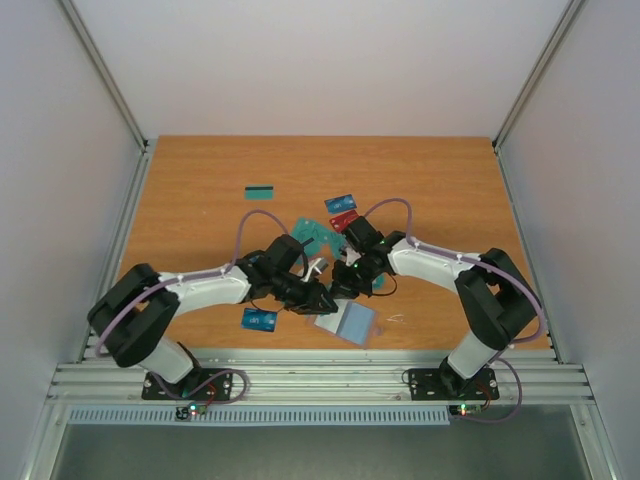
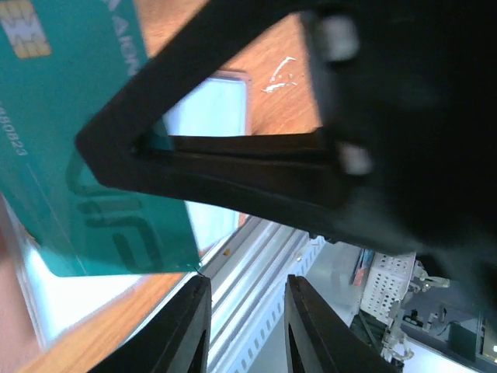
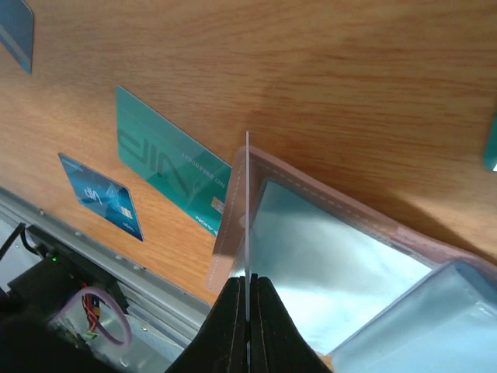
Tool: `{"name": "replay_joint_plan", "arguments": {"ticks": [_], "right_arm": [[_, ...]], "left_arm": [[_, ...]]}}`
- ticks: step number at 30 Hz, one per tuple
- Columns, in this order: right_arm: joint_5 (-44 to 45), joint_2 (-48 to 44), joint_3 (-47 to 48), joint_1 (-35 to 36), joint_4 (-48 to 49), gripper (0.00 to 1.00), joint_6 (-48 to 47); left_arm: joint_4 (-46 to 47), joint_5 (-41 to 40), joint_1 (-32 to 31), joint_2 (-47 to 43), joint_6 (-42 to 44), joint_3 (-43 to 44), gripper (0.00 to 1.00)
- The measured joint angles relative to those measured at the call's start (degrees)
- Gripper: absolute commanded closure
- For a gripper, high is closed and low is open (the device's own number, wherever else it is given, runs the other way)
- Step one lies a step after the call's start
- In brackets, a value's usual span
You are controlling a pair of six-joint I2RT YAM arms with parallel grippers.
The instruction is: Put the credit cards into the card holder
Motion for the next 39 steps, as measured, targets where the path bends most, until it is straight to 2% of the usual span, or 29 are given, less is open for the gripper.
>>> {"name": "replay_joint_plan", "arguments": {"ticks": [8,17,24,33,39], "right_arm": [[-2.1,-2.9,-2.1,-4.1,0.7,0.99,-3.1],[-3.8,-9.3,-3.8,-8.9,-1.1,0.99,-7.9],[-6.5,-14.3,-7.1,-13.0,-2.4,0.99,-11.3],[-11.3,-17.7,-13.2,-13.4,-2.3,0.99,-12.1],[-14.7,-19.1,-16.5,-13.6,1.6,0.99,-10.8]], "left_arm": [[10.5,3.9,0.3,9.5,-4.4,-1.1,0.76],[23.0,7.8,0.8,17.7,-9.4,-2.5,0.74],[30.4,8.5,2.4,18.5,-13.2,-3.7,0.70],[37.5,7.6,3.0,18.5,-16.9,-6.1,0.63],[41.0,7.6,3.0,18.5,-18.9,-7.0,0.63]]}}
